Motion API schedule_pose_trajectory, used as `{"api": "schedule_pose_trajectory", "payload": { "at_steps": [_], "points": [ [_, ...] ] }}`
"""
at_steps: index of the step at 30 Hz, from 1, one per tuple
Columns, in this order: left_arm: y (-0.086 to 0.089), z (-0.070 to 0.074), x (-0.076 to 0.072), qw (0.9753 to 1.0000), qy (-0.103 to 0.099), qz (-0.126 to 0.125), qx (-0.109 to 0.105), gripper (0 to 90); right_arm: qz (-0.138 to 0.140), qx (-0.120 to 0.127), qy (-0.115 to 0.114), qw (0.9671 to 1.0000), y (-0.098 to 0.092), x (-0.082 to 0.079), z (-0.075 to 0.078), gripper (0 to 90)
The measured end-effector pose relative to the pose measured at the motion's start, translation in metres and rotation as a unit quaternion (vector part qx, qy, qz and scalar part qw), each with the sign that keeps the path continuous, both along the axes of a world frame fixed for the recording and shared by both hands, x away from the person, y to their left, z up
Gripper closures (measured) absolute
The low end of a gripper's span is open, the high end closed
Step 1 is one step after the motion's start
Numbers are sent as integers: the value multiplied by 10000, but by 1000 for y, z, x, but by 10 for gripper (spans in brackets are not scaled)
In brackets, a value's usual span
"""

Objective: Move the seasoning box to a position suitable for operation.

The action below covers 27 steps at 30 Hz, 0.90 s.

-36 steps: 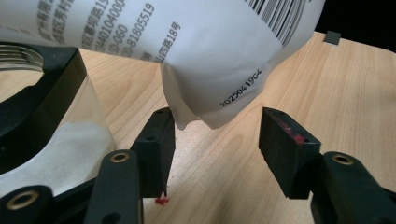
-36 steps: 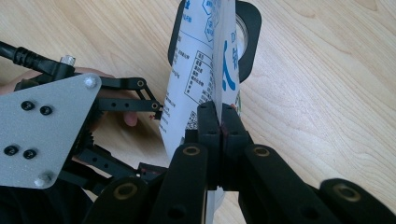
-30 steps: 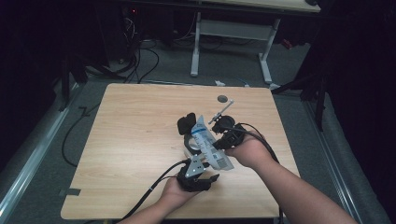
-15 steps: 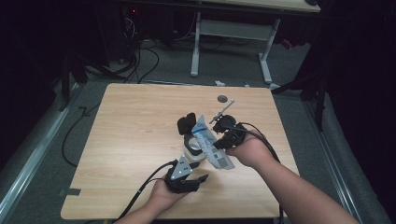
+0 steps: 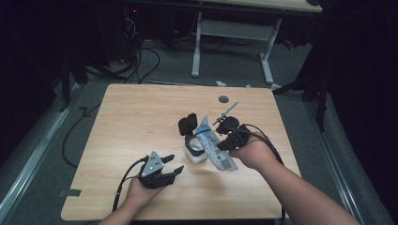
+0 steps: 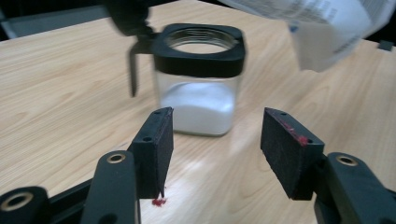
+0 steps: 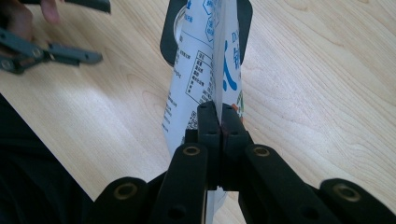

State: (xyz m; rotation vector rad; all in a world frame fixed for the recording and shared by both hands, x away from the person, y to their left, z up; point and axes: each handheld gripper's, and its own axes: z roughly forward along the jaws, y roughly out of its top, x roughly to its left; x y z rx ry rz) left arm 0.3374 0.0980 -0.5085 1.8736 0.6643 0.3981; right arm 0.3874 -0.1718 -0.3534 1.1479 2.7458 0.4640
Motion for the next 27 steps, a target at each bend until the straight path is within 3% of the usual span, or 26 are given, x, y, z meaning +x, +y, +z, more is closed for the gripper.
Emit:
{"api": "schedule_pose_trajectory", "payload": {
  "at_steps": [27],
  "points": [
    [20,0,15,9993,146,346,-75,463,-488,-20,89,9988,-44,-1,-20,897]
  ]
}}
